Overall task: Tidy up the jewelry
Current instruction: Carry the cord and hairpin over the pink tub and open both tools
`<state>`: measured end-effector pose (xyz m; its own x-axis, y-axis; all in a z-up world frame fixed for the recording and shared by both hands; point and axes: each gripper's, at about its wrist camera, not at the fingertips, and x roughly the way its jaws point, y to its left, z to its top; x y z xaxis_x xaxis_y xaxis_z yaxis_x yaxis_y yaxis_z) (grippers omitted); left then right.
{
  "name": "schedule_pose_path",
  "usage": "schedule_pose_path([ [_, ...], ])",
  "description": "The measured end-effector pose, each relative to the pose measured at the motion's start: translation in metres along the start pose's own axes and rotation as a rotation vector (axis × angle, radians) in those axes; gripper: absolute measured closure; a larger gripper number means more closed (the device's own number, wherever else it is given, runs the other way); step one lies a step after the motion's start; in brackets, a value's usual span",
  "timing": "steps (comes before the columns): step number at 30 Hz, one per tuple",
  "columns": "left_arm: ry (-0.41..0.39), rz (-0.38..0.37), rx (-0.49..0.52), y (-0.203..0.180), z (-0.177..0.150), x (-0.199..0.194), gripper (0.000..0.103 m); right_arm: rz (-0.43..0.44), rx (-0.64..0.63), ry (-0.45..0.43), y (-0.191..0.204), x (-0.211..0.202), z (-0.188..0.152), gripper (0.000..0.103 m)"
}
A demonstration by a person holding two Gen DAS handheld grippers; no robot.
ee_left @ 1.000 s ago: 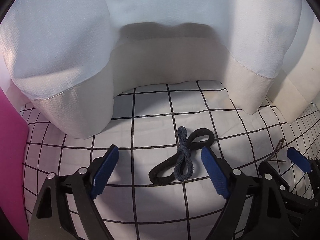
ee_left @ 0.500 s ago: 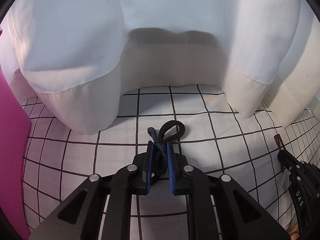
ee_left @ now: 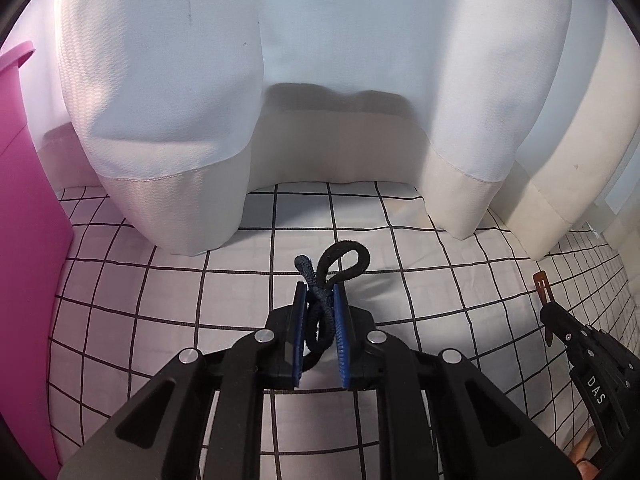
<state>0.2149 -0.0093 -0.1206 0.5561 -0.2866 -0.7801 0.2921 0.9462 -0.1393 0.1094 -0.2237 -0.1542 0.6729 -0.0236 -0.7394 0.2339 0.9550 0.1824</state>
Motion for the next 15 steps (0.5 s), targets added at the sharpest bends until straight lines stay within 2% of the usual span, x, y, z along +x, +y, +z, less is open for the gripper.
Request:
schedule_pose_path([
  [2,-0.003,0.000,0.001,0.001,0.000,-0.009,0.090,0.014,-0.014,0.001,0.019,-0.008,0.001,0.102],
  [9,-0.009,0.015,-0.002,-0.009,0.006,-0.043,0.090,0.088,-0.041,0.011,0.021,-0.036,0.008,0.102],
  [15,-0.066,0.038,-0.034,-0.015,0.020,-0.096,0.090,0.152,-0.127,-0.006,0.039,-0.077,0.029,0.102],
])
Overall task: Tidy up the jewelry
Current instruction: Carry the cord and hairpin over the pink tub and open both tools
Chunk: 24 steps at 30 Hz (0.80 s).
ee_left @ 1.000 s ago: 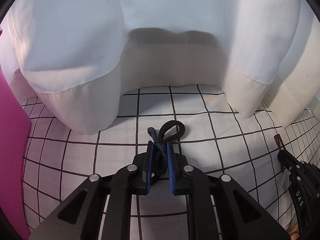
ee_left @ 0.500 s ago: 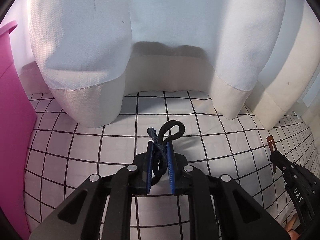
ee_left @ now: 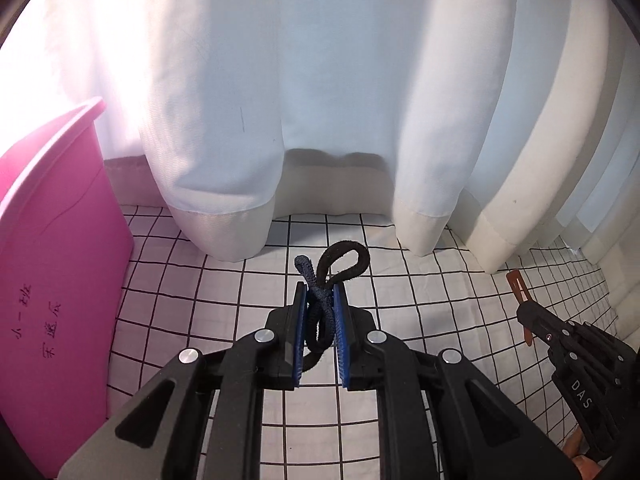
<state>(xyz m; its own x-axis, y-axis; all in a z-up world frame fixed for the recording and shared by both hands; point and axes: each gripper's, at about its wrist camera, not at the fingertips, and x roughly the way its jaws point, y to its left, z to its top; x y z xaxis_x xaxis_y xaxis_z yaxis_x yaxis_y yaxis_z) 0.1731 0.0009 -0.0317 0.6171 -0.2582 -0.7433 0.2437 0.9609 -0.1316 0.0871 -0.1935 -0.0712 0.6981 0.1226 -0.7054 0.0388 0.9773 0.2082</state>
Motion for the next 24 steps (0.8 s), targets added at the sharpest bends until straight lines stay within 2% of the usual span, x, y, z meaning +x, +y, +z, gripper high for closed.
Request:
schedule_pose_path([
  [8,-0.115,0.050,-0.035,0.015,0.021,-0.094,0.090,0.143,-0.137,-0.049,0.051,-0.053,0.045,0.102],
  [12,-0.170,0.101,-0.068,0.034,0.026,-0.136,0.090,0.239,-0.202,-0.078,0.088,-0.071,0.069,0.102],
  [19,-0.220,0.245,-0.184,0.102,0.026,-0.190,0.090,0.427,-0.318,-0.097,0.174,-0.076,0.104,0.102],
  [24,-0.217,0.364,-0.273,0.165,0.016,-0.211,0.089,0.541,-0.384,-0.064,0.245,-0.066,0.123,0.102],
])
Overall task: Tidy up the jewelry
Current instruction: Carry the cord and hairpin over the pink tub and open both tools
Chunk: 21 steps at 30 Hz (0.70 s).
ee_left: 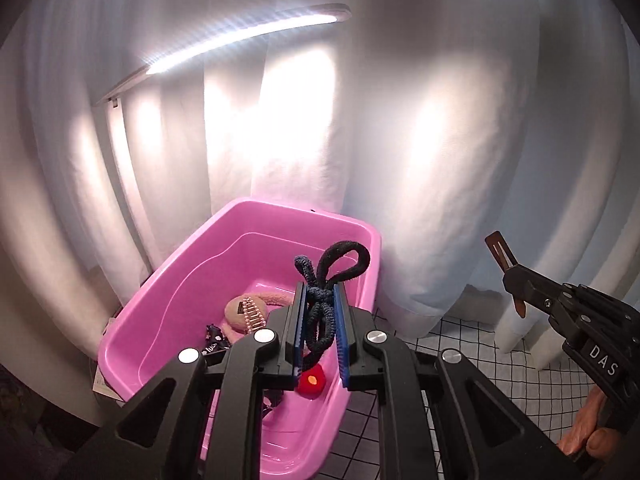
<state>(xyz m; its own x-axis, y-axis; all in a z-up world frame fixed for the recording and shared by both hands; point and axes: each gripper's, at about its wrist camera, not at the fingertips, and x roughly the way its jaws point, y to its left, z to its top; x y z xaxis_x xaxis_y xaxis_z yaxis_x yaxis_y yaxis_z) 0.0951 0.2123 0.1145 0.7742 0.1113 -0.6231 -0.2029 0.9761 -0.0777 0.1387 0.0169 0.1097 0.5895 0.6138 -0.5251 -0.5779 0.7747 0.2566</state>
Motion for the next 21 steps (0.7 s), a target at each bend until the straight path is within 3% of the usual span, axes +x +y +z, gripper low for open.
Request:
schedule_pose_path([
  [6,0.080,0.091,-0.098,0.069,-0.004,0.027,0.089,0.102,-0.034,0.092,0.037,0.071,0.027,0.102],
  [9,0.123,0.093,-0.130,0.088,-0.007,0.050,0.089,0.120,-0.021,0.152,0.047,0.108,0.030,0.102],
  [15,0.217,0.078,-0.134,0.103,-0.019,0.086,0.089,0.139,0.016,0.267,0.056,0.169,0.029,0.102],
  [21,0.267,0.094,-0.170,0.110,-0.027,0.100,0.089,0.133,0.001,0.364,0.059,0.202,0.029,0.102],
])
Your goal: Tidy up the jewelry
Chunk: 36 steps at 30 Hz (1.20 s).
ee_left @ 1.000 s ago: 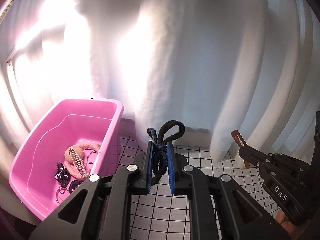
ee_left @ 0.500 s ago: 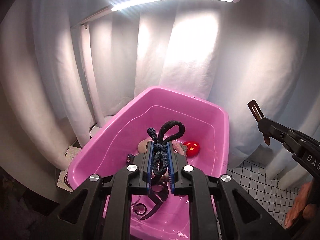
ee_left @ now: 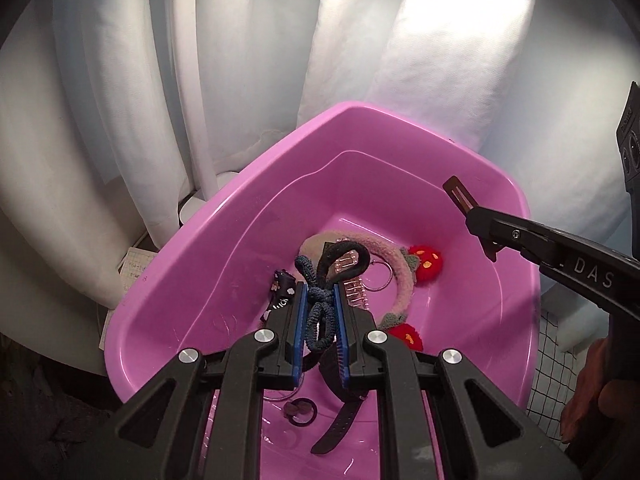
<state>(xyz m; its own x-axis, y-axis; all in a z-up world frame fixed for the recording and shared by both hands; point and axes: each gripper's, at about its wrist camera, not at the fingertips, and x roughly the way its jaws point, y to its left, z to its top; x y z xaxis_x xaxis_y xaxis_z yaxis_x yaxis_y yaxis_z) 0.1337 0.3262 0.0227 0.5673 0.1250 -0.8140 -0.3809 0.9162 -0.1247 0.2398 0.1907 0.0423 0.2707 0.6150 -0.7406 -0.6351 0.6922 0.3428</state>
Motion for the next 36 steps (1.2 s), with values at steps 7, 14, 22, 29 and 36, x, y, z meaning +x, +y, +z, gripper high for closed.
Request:
schedule_pose_path([
  [7,0.041,0.039,-0.046,0.004,-0.001,0.007,0.037,-0.012,0.002,0.023,-0.006,0.004,0.009,0.045],
  [14,0.021,0.079,-0.060,0.003,-0.005,-0.007,0.008,-0.036,-0.014,-0.017,-0.006,-0.019,0.004,0.044],
  [22,0.028,0.128,-0.058,-0.001,-0.013,-0.017,0.008,-0.048,-0.016,-0.045,-0.007,-0.036,-0.009,0.038],
  [29,0.023,0.142,-0.082,0.003,-0.014,-0.024,0.008,-0.084,-0.015,-0.042,-0.008,-0.041,-0.021,0.035],
  [36,0.012,0.149,-0.087,0.005,-0.016,-0.030,0.008,-0.129,-0.026,-0.048,-0.006,-0.045,-0.027,0.029],
])
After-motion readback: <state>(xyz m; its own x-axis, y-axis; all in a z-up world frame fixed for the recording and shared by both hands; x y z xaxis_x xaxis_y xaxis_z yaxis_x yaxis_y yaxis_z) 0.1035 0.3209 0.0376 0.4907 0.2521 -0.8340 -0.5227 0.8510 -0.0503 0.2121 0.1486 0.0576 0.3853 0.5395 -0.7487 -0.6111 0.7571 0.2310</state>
